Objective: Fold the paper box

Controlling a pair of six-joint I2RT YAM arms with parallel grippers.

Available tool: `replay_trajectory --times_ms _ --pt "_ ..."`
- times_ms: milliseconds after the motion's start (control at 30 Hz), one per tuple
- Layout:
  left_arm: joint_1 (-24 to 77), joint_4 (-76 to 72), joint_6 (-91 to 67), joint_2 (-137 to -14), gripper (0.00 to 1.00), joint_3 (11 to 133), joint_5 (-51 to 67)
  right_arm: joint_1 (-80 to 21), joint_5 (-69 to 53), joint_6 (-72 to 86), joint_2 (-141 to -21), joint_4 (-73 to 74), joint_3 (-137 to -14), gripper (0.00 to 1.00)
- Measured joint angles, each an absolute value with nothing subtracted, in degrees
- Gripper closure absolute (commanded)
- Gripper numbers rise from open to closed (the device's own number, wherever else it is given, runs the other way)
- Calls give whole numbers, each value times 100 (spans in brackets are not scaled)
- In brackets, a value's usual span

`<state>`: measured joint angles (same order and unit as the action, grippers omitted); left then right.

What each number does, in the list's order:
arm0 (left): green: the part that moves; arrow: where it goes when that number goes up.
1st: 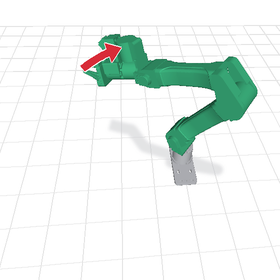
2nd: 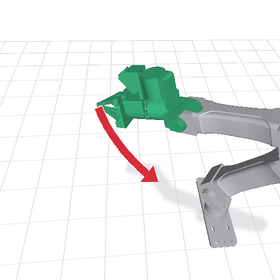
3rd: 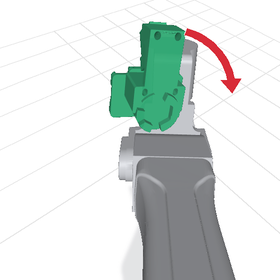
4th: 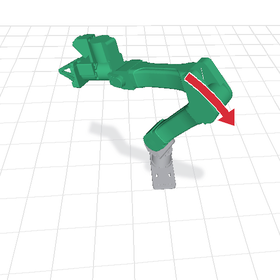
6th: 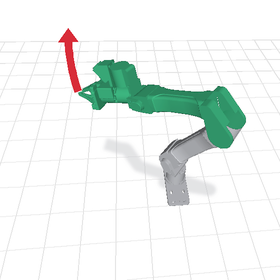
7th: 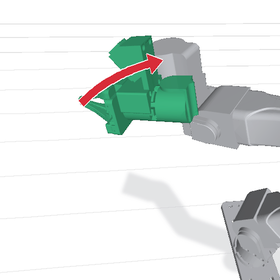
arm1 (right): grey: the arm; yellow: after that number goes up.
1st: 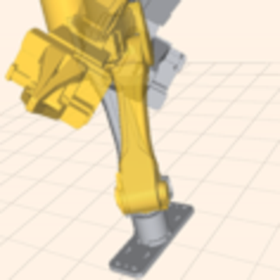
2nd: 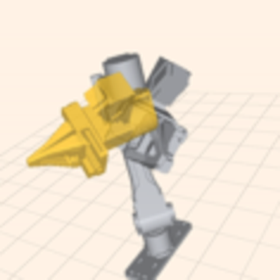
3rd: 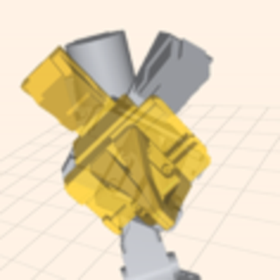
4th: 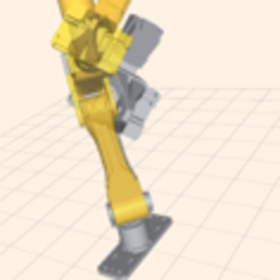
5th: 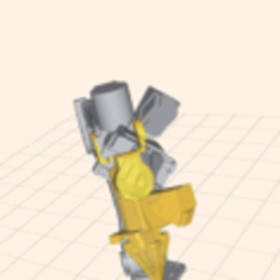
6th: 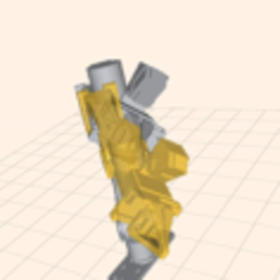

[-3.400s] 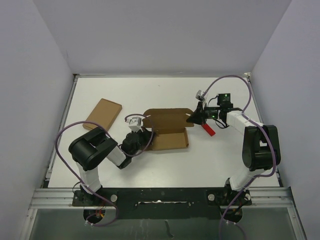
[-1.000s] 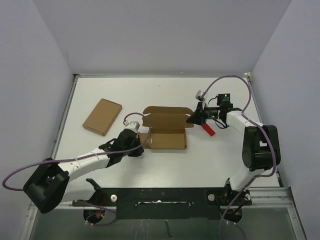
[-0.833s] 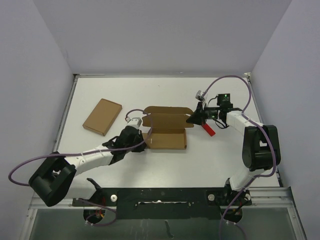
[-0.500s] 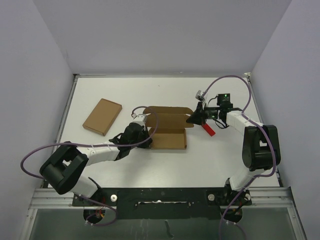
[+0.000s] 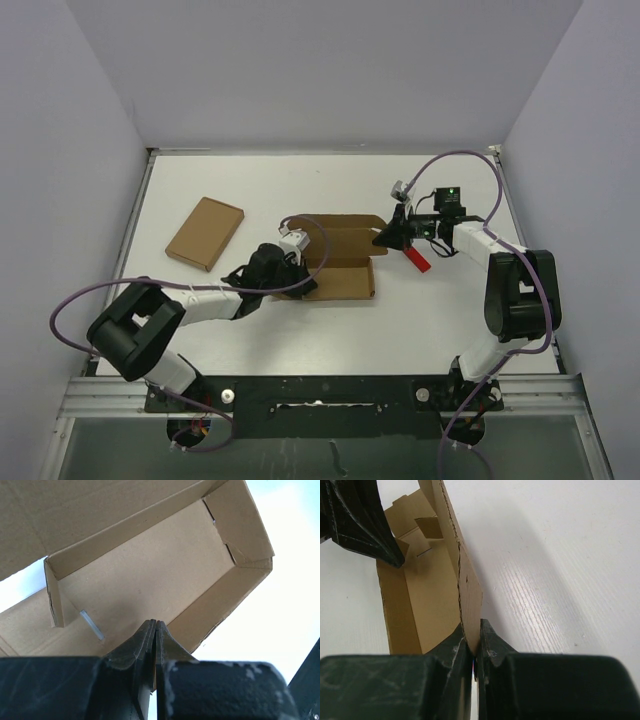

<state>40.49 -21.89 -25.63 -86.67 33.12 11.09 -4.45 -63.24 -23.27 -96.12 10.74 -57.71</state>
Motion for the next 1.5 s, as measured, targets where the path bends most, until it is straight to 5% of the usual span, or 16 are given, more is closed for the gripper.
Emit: replay_trajectory --times_ms 233,533,767,1500 --pt "4023 -1994 -2447 -8545 84 3312 1070 -445 -6324 -2327 -9612 1074 -5771 100" --pt "4018 -639 -2714 -6346 64 3317 316 -445 -6326 -2327 -9612 1074 -5771 100" --pt "4165 561 -3448 -5972 41 3052 202 -449 -6324 -2327 -9612 1074 -5771 100" --pt "4202 -1063 -3369 -7752 38 2827 307 -449 -6324 -2329 -9612 1076 -5771 100"
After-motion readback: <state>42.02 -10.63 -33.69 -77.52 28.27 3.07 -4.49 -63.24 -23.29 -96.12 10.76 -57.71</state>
